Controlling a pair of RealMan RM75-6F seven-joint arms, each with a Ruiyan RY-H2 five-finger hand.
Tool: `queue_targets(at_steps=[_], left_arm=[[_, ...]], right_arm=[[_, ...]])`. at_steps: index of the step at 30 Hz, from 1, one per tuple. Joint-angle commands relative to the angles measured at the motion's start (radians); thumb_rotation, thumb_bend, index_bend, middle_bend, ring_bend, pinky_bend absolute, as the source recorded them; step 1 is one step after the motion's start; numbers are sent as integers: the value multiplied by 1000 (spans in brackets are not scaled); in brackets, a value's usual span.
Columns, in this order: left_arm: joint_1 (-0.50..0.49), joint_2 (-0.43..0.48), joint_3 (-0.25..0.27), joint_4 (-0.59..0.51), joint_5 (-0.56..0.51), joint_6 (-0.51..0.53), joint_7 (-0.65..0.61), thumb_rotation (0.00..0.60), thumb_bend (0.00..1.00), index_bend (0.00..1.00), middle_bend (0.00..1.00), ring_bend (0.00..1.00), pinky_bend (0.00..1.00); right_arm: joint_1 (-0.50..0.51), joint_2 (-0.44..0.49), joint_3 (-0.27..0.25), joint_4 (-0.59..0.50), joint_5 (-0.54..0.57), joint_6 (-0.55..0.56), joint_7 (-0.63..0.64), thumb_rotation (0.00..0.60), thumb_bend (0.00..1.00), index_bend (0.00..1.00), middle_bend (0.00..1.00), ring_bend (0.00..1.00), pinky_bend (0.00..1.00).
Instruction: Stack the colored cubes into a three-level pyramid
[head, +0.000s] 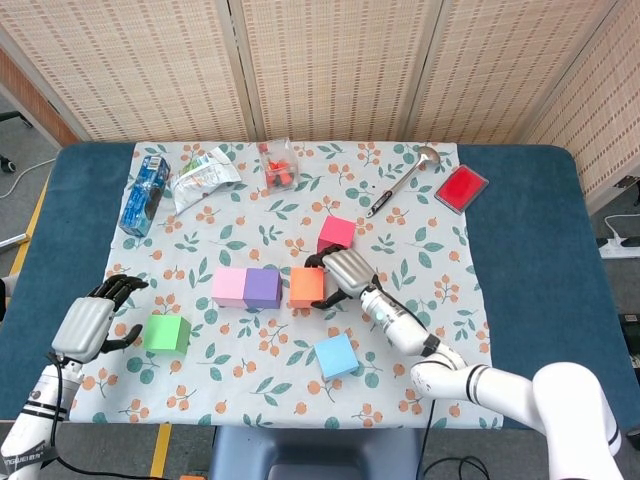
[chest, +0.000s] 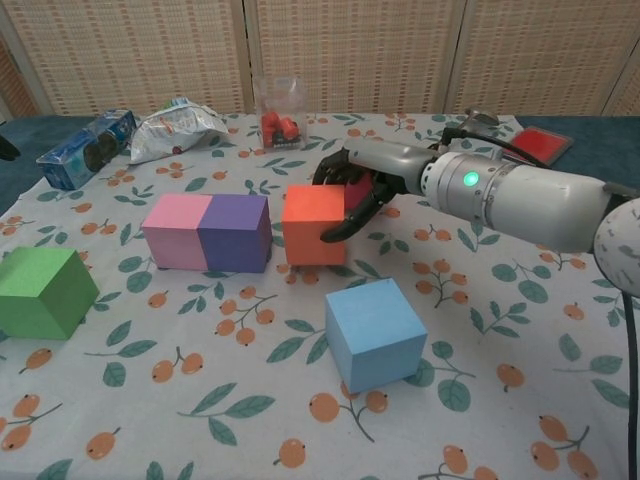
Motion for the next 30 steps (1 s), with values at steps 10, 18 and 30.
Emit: queue_targets(at_steps=[10, 18, 30], left_arm=[[-3, -6, -5, 14, 8, -11, -16, 600, 343, 224, 183, 124, 276], [-2, -6, -8, 20, 12, -13, -26, 600, 343, 223, 183, 124, 276], [-2, -5, -9, 21, 15, -19, -34, 600, 341, 222, 183, 124, 276]], right_arm=[[28, -51, 4, 60, 23, -15, 25, 489, 88, 404, 350, 230, 167], [42, -71, 6, 86, 28, -20, 31, 490, 87, 399, 350, 229, 163], [51, -92, 1, 111, 22, -17, 45, 489, 87, 383, 350, 230, 158]])
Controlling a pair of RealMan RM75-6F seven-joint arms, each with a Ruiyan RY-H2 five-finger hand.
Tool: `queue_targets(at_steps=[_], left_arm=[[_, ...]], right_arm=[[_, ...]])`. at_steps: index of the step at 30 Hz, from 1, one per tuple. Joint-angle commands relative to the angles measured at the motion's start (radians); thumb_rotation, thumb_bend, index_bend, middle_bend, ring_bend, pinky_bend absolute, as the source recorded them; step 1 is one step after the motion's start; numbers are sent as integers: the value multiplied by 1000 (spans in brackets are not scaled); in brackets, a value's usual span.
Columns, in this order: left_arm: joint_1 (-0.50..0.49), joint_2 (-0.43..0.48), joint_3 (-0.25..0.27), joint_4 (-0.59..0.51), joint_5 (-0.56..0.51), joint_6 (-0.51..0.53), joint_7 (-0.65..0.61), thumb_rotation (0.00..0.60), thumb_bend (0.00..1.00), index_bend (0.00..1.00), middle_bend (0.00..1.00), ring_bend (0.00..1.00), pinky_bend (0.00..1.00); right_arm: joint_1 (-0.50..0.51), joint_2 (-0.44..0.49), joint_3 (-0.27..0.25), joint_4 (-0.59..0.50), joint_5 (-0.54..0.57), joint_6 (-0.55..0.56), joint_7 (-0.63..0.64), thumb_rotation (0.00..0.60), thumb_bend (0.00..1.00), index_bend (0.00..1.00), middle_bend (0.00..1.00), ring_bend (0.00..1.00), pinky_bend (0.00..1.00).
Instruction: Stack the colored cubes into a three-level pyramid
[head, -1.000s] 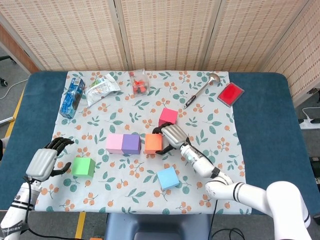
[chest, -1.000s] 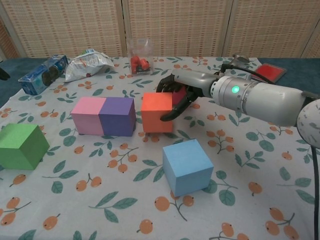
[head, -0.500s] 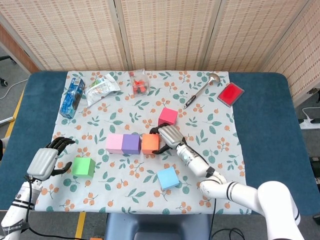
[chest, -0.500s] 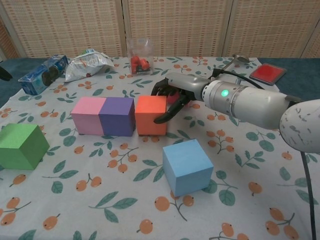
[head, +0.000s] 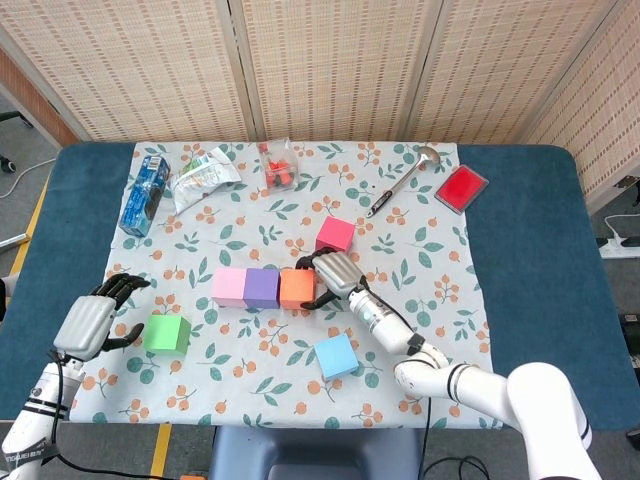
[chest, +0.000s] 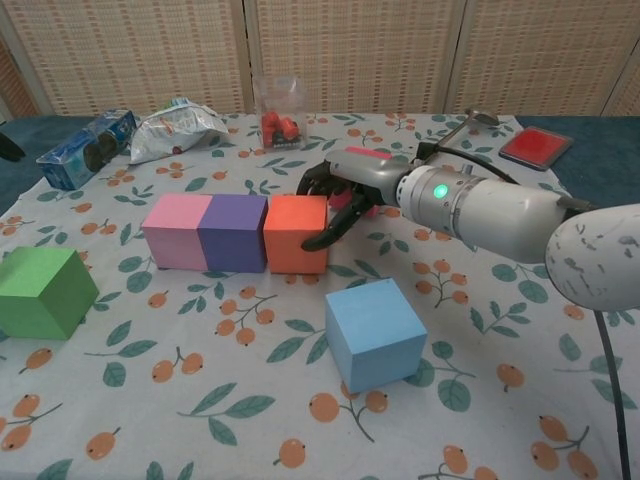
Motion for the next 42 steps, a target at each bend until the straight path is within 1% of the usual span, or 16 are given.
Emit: queue_targets(at_steps=[1, 42], left_arm=[[0, 0, 0, 1, 0, -1, -1, 600, 340, 221, 183, 124, 276], [5, 3, 1, 3, 11, -5, -15, 600, 342, 218, 182, 124, 275]], right_arm=[[2, -4, 1, 3, 0, 2, 4, 488, 87, 383, 350, 230, 157], [12, -29, 5, 26, 10, 10, -2, 488, 87, 369, 350, 229, 138]])
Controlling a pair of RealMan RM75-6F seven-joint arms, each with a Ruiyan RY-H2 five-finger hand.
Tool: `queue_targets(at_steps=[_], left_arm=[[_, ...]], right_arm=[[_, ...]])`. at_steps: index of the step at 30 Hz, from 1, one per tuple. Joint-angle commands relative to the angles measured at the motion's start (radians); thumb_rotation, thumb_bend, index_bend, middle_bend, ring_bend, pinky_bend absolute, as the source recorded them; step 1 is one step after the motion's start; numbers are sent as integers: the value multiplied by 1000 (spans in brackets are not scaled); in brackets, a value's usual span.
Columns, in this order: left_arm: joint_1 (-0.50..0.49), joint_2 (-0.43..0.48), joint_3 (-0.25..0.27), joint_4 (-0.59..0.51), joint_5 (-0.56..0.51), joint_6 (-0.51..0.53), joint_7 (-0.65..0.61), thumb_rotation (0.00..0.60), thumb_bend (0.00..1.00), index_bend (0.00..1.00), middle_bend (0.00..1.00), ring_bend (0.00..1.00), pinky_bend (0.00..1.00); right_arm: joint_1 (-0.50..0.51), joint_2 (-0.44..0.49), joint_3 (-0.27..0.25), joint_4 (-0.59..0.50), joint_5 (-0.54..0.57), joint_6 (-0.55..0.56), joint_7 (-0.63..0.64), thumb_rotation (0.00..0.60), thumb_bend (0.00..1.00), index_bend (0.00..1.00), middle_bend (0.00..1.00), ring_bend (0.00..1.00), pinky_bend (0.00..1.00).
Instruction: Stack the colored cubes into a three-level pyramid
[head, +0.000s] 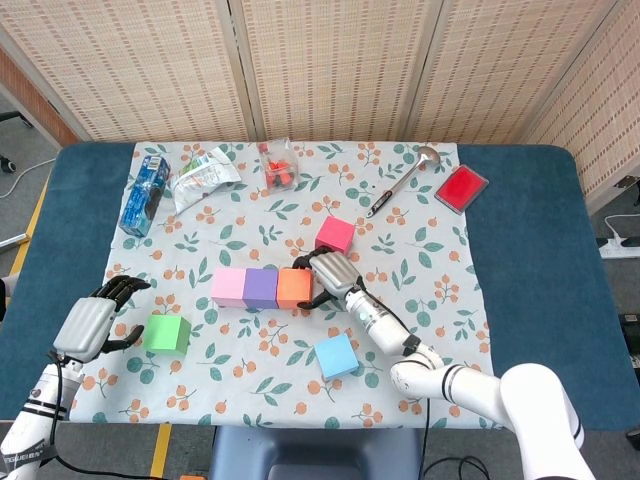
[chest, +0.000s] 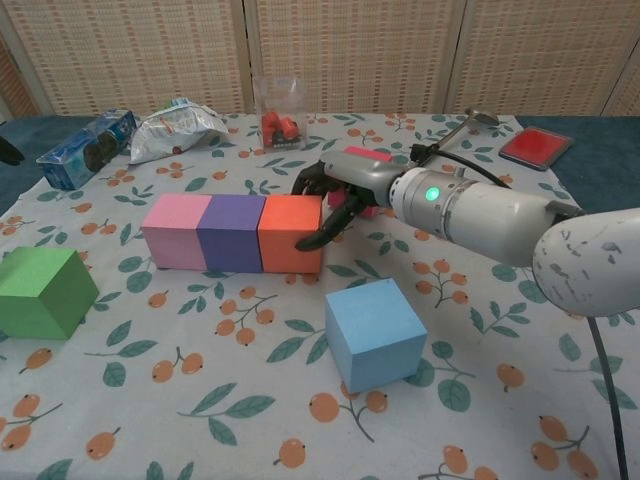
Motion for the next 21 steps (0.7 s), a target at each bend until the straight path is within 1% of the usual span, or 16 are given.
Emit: queue_targets(at_steps=[1, 10, 14, 16, 21], left_arm=[[0, 0, 0, 0, 1, 0, -1, 600, 342, 218, 182, 124, 276], [2, 0, 0, 4, 0, 0, -6, 600, 341, 217, 181, 124, 276], [2, -1, 0, 5, 0, 0, -7, 600, 341, 216, 180, 124, 277], [2, -1, 0, 6, 0, 0, -8, 600, 342, 216, 180, 124, 276], [3, -1, 0, 6, 1, 1, -8, 600, 343, 215, 180, 124, 276]], right_arm=[[1, -2, 1, 1, 1, 0, 0, 488, 87, 369, 350, 229, 138], [6, -13, 2, 13, 1, -1, -1, 488, 87, 366, 350, 229, 136], [7, -15, 2, 16, 0, -3, 2, 489, 87, 343, 350, 229, 128], [7, -16, 2, 17, 1, -3, 2, 489, 86, 306, 347, 228, 115], [6, -10, -5, 9, -4, -8, -1, 491, 87, 153, 312, 212, 91]])
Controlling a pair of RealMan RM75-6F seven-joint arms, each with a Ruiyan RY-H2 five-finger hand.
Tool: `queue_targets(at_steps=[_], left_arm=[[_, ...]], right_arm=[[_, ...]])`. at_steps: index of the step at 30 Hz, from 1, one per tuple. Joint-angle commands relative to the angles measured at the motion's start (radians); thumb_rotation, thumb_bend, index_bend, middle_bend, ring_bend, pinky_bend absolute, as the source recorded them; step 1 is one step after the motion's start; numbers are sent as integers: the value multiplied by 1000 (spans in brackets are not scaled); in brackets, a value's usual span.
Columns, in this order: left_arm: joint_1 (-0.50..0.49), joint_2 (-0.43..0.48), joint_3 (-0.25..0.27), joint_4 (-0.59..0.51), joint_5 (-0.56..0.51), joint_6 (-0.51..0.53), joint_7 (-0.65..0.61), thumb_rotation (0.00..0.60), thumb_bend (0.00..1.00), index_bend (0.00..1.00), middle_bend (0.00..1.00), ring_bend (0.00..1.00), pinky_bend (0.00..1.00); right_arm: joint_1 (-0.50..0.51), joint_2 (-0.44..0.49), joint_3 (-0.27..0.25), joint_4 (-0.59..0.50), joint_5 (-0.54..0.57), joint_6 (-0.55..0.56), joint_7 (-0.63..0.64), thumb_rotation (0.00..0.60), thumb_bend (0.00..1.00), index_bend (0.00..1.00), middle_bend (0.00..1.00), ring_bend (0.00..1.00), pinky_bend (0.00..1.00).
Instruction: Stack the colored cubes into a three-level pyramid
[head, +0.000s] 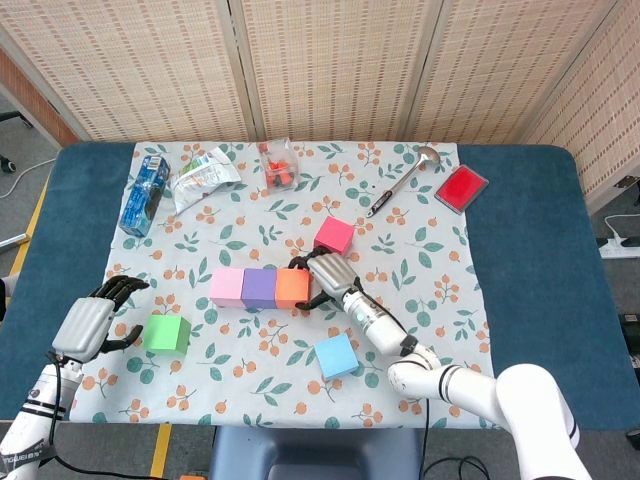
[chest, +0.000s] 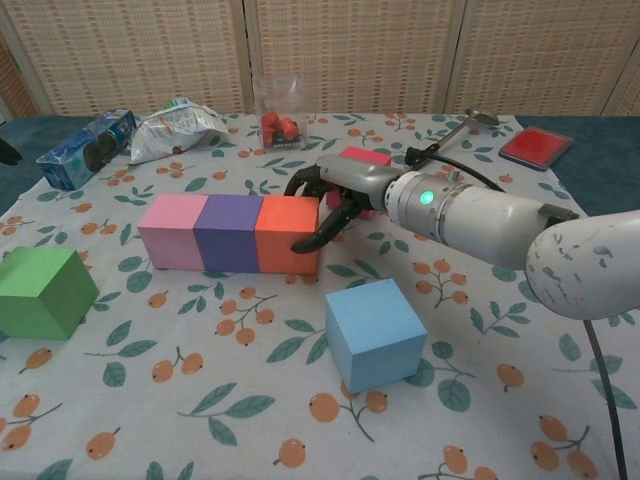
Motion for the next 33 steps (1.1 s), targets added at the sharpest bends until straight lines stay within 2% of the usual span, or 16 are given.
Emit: queue_targets(at_steps=[1, 8, 12, 15, 21, 29, 33], left_arm=[[0, 0, 0, -1, 1, 1, 1, 600, 344, 215, 180, 124, 276], [0, -1, 0, -4, 4, 3, 1, 600, 343, 210, 179, 124, 276], [-1, -2, -1, -6, 5, 3, 3, 600, 344, 210, 180, 124, 276], [-2, -2, -2, -9, 5, 4, 7, 600, 343, 210, 179, 124, 276], [1, 4, -4, -25, 9, 14, 19, 600, 344, 210, 180, 124, 276], [3, 13, -8, -46, 10, 25, 36, 600, 343, 209, 179, 124, 274], [1, 16, -9, -51, 6, 20, 48, 600, 341, 210, 180, 123, 272]], right_arm=[[-2, 5, -4, -7, -2, -1, -2, 492, 87, 122, 308, 212, 91], [-8, 13, -5, -23, 2, 2, -10, 493, 82, 2, 265, 201, 75], [-12, 22, -2, -38, 2, 10, -8, 491, 53, 0, 210, 180, 57], [-18, 34, -4, -60, -4, 18, -5, 490, 44, 0, 148, 121, 17], [-43, 93, -10, -153, -23, 46, 4, 490, 31, 0, 74, 4, 0], [-84, 226, -27, -335, -78, 113, -26, 489, 31, 0, 65, 0, 0], [-83, 265, -33, -363, -100, 134, -77, 491, 31, 0, 65, 0, 0]])
